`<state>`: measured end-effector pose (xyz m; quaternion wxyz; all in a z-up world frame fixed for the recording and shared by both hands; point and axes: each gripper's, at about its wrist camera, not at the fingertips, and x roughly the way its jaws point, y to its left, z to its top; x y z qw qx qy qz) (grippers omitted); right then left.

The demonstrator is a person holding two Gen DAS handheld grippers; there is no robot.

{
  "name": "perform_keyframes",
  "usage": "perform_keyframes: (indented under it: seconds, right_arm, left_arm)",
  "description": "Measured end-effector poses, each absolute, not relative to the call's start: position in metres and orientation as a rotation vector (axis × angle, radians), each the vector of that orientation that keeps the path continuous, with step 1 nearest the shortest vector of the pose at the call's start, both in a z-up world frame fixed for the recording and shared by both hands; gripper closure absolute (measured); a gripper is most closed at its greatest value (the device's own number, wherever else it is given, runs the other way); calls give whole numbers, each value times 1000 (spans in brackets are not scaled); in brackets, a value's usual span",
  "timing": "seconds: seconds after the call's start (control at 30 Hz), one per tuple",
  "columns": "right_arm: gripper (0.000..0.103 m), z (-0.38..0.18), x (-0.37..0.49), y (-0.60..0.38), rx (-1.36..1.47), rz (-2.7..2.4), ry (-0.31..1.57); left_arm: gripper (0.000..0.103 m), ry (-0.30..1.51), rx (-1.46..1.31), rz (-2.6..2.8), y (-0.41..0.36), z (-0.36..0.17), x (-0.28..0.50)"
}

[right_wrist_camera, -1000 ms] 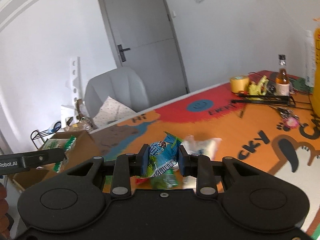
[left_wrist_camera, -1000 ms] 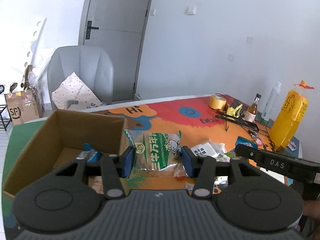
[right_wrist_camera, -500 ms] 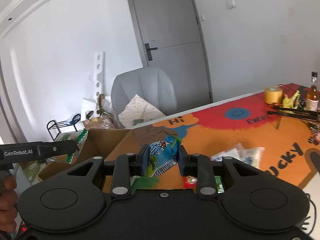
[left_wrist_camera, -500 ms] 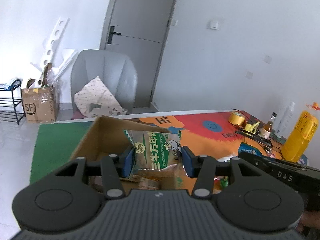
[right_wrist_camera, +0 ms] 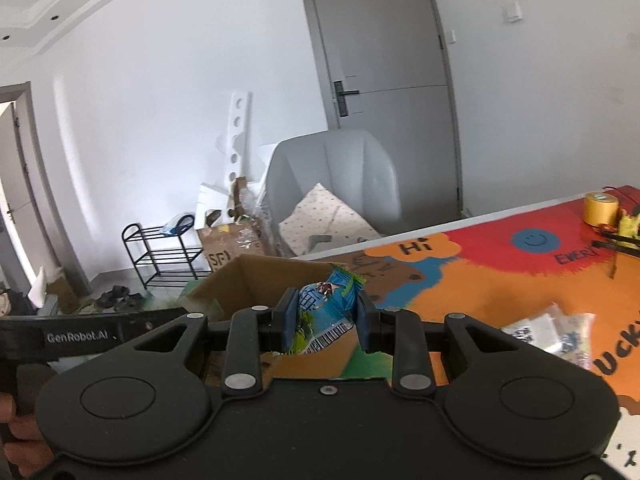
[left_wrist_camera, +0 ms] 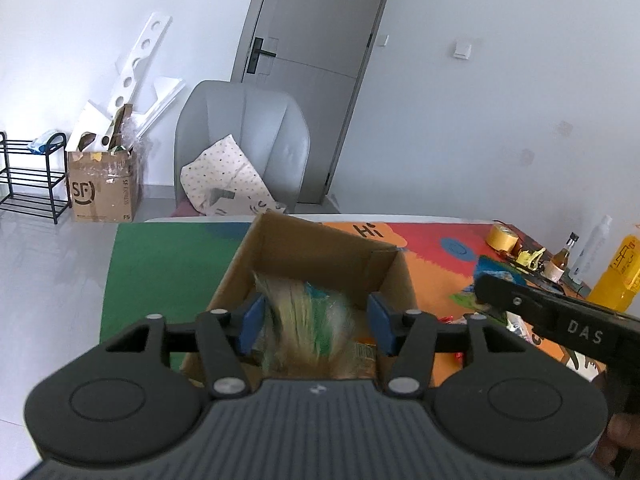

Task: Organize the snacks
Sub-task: 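Carry both packets into the cardboard box and open both grippers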

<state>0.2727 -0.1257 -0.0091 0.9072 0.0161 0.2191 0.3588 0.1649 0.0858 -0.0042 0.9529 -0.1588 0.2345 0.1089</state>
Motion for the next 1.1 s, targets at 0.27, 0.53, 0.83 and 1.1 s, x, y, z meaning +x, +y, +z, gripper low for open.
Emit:
perform_keyframes:
  seconds: [0.27,0.53,0.83,1.1]
  right_arm:
    - [75,-8,266,-101,20,788,470]
    - [75,-5,265,-81,28,828,475]
    - [41,-6,270,-86,75,804,503]
    - [26,-6,271,-122,84,716,502]
  left_arm:
    - [28,444,-360,277,106,-4,150]
    - [17,427,-361,326,120,-4,139]
    - [8,431,-358,350,119,-4,138]
    - [5,428,-345,316,101,-1,147]
